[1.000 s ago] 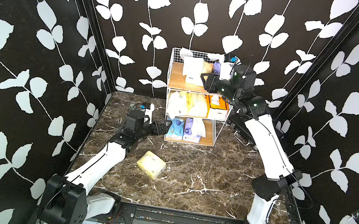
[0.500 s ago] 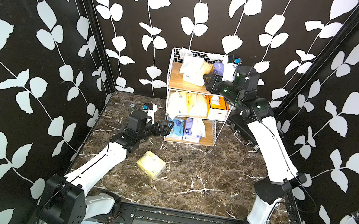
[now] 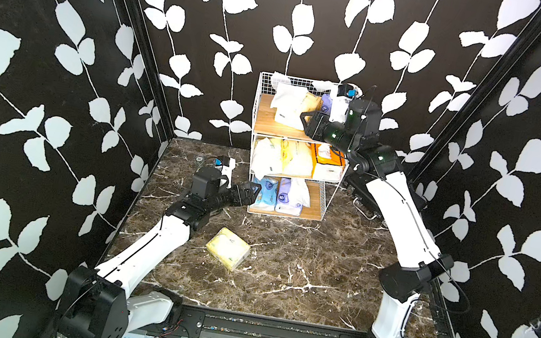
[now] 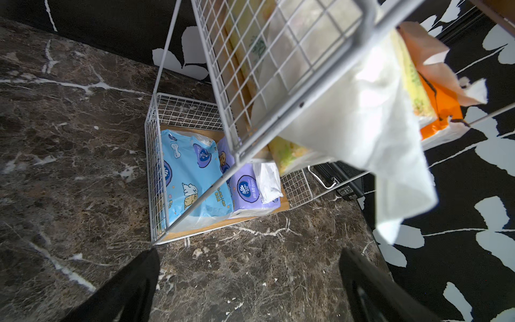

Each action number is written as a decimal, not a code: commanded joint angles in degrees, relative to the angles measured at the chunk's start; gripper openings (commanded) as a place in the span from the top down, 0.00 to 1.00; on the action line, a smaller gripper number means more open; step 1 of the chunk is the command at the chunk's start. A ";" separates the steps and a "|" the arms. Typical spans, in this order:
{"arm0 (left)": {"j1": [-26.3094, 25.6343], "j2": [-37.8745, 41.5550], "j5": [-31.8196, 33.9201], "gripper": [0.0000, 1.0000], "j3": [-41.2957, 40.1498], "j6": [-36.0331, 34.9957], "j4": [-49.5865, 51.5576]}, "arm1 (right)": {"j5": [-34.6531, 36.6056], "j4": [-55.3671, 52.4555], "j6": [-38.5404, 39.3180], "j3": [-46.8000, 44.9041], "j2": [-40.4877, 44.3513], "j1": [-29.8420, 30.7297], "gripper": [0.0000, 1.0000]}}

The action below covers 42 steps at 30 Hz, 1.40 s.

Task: Remove the tissue boxes from the shelf
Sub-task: Pick up a box of tissues from the shelf.

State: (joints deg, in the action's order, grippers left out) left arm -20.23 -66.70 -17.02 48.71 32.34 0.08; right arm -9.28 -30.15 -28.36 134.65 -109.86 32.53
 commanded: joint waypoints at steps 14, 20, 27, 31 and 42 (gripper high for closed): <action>-0.43 8.23 1.54 0.01 -2.29 -0.08 2.91 | -2.11 4.03 0.15 0.35 -0.19 1.39 0.88; -0.52 11.26 2.21 0.01 -2.42 0.30 4.84 | -2.95 0.76 1.43 -0.14 1.16 1.39 1.00; -0.66 13.33 3.72 0.01 -2.63 1.46 5.37 | -0.94 -4.06 4.48 -1.38 3.97 1.39 1.00; -0.71 13.83 3.84 0.01 -2.31 2.06 5.76 | -0.18 -4.04 5.07 -2.65 5.58 1.46 0.85; -0.90 17.10 4.53 0.01 -3.12 0.87 8.86 | 3.17 -2.41 0.72 -0.79 3.79 1.46 0.48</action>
State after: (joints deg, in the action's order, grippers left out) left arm -20.86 -51.59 -12.86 46.54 34.04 7.40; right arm -7.70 -33.93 -26.24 133.10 -105.38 33.61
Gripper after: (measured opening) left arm 0.987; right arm 0.517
